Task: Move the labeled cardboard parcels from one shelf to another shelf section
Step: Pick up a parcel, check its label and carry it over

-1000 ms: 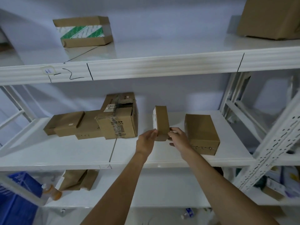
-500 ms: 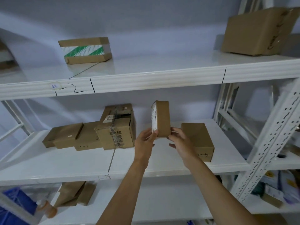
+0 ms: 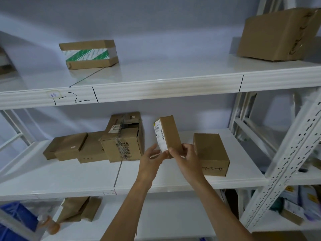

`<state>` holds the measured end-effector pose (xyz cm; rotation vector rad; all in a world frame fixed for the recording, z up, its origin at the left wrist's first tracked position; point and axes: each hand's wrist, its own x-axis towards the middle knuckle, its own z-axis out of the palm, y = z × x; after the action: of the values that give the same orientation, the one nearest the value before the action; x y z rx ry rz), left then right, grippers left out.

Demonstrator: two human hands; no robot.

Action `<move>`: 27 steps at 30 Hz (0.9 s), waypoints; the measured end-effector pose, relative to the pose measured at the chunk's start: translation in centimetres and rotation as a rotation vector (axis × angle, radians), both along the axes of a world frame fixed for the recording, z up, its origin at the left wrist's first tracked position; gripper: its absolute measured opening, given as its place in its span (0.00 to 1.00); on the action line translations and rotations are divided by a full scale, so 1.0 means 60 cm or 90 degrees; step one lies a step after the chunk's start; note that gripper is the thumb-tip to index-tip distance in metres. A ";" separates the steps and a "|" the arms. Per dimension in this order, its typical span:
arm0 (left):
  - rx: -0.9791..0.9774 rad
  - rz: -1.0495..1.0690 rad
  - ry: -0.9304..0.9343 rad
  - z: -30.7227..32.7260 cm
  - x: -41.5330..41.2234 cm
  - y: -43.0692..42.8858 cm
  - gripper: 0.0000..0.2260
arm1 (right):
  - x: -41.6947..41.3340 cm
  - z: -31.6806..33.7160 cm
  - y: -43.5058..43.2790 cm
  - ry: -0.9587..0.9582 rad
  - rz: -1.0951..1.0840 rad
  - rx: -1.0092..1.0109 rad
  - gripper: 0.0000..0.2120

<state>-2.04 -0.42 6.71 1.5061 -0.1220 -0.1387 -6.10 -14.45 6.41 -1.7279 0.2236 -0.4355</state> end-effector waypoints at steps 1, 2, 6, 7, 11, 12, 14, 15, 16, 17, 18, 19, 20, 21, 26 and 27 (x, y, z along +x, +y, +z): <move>0.020 0.001 -0.018 0.001 -0.002 -0.003 0.22 | 0.001 0.001 0.002 0.010 0.000 -0.004 0.21; 0.041 0.002 -0.037 0.003 -0.005 -0.005 0.19 | 0.002 0.003 0.004 0.019 0.000 -0.004 0.23; 0.089 -0.008 -0.082 0.019 -0.006 -0.007 0.18 | 0.006 0.010 -0.001 0.029 0.000 0.056 0.26; 0.080 -0.014 -0.079 0.023 -0.005 -0.008 0.18 | 0.007 0.012 -0.005 0.027 0.000 0.083 0.26; 0.018 -0.026 -0.041 0.035 -0.003 -0.010 0.17 | 0.004 0.020 -0.020 0.028 0.012 0.236 0.24; 0.013 -0.027 -0.032 0.035 -0.004 -0.011 0.20 | 0.003 0.022 -0.024 0.028 0.025 0.279 0.22; 0.015 -0.024 -0.012 0.032 -0.006 -0.012 0.24 | -0.002 0.023 -0.031 0.030 0.050 0.353 0.18; 0.018 -0.026 -0.009 0.030 -0.007 -0.014 0.25 | -0.004 0.024 -0.034 0.029 0.061 0.380 0.16; 0.021 -0.031 -0.007 0.029 -0.009 -0.016 0.26 | -0.006 0.024 -0.038 0.027 0.070 0.402 0.14; 0.022 -0.038 -0.004 0.030 -0.010 -0.018 0.27 | -0.009 0.026 -0.041 0.023 0.078 0.422 0.13; 0.022 -0.045 0.001 0.031 -0.011 -0.022 0.27 | -0.010 0.027 -0.044 0.018 0.086 0.440 0.12; 0.021 -0.053 0.004 0.032 -0.013 -0.026 0.26 | -0.013 0.028 -0.046 0.011 0.096 0.455 0.12; 0.018 -0.064 0.002 0.034 -0.016 -0.030 0.25 | -0.016 0.029 -0.049 0.005 0.112 0.466 0.12; 0.017 -0.077 -0.003 0.036 -0.020 -0.033 0.22 | -0.018 0.030 -0.051 -0.001 0.132 0.476 0.12; 0.010 -0.088 -0.022 0.038 -0.032 -0.042 0.07 | -0.029 0.029 -0.058 -0.019 0.203 0.534 0.20; 0.007 -0.085 -0.024 0.039 -0.035 -0.041 0.06 | -0.031 0.029 -0.058 -0.020 0.204 0.544 0.21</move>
<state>-4.13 -2.90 9.03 1.5118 -0.2524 -0.2191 -7.97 -17.93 8.12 -0.8907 0.0822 -0.0924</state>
